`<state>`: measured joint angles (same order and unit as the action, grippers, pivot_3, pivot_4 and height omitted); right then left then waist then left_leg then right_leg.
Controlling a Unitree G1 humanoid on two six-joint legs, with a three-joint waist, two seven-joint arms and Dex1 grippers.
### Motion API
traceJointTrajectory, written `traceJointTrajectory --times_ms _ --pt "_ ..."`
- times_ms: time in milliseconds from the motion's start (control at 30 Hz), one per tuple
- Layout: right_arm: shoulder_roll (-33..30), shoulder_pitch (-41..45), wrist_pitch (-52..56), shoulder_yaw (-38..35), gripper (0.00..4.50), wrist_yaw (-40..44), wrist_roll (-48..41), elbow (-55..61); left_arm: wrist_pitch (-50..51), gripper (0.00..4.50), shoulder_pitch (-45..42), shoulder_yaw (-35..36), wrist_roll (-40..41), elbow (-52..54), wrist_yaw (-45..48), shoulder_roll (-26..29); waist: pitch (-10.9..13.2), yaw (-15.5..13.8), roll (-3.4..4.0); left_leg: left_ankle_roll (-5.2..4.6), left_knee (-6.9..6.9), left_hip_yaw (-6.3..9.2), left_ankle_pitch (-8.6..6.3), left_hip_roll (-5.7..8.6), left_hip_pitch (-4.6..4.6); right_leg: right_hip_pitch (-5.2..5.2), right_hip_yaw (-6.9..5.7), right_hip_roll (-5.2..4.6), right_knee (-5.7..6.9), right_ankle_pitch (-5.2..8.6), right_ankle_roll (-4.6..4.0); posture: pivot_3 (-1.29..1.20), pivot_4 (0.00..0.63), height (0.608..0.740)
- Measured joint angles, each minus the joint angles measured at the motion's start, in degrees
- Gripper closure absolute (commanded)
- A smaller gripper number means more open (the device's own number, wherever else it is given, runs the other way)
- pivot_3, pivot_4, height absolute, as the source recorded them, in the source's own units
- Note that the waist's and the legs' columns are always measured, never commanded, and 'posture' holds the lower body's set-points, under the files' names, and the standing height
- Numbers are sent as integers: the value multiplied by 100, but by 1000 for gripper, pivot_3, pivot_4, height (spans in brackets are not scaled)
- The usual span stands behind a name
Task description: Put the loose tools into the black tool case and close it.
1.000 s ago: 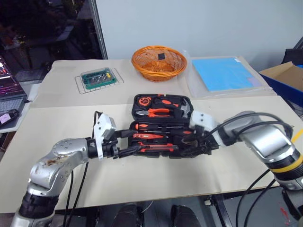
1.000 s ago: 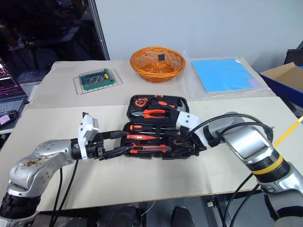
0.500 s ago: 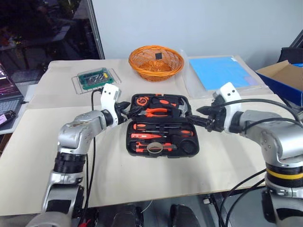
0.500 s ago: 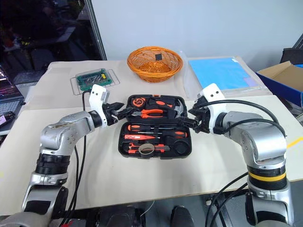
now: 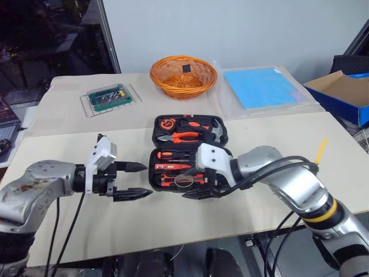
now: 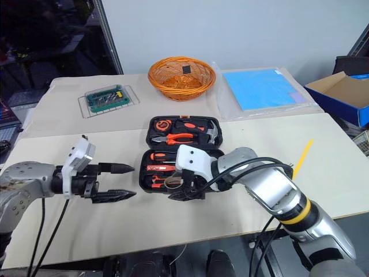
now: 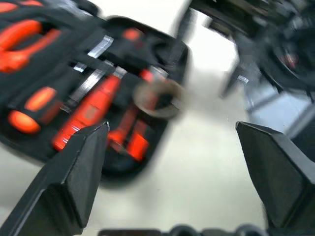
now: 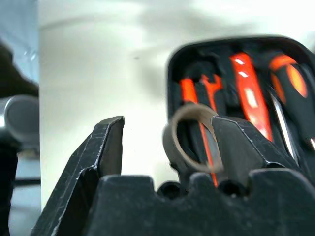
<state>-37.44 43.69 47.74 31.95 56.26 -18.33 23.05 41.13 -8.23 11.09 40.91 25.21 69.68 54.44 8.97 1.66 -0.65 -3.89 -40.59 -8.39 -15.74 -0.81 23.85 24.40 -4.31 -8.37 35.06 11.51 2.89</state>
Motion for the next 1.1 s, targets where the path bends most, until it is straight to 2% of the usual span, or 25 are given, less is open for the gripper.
traceJointTrajectory --times_ms 100,200,433,467,633,867,1100 --pt "22 89 -289 281 1201 204 309 -445 -158 16 238 130 -11 197 7 15 0 -45 0 0 0 -2 0 1 0 0 0 -1 1 -2 -3 0 150 740" --pt "67 169 -430 349 1914 338 532 -802 -234 0 301 157 -18 315 -114 14 0 -67 0 0 0 -3 0 0 0 -1 0 1 6 -4 -6 0 150 740" --pt "100 276 -605 352 4329 688 686 -992 -301 0 438 213 -13 419 -379 -10 0 -70 0 0 0 -5 2 -2 0 -2 0 4 5 2 -11 0 150 740" --pt "96 271 -590 315 4474 720 670 -951 -335 0 450 211 -13 421 -403 -27 0 -71 0 0 0 -5 2 -2 0 -3 0 4 4 2 -11 0 150 740" --pt "-146 72 -201 -147 4474 740 379 -383 -366 0 375 98 -16 425 -500 -156 0 -108 0 1 0 -4 1 -2 0 -4 -1 3 4 2 -11 0 150 740" --pt "-1582 -1010 766 -1421 4474 601 -29 461 -387 0 10 -324 -36 380 -579 -441 1 -173 -2 -2 0 -2 0 -1 0 -6 -3 -1 -1 3 -12 0 150 740" --pt "-1480 -1327 704 -1378 4474 358 -4 407 -593 0 -235 -630 -163 167 -562 -533 1 -79 -4 -22 0 -5 12 -6 -3 -7 1 2 2 3 -15 0 150 740"
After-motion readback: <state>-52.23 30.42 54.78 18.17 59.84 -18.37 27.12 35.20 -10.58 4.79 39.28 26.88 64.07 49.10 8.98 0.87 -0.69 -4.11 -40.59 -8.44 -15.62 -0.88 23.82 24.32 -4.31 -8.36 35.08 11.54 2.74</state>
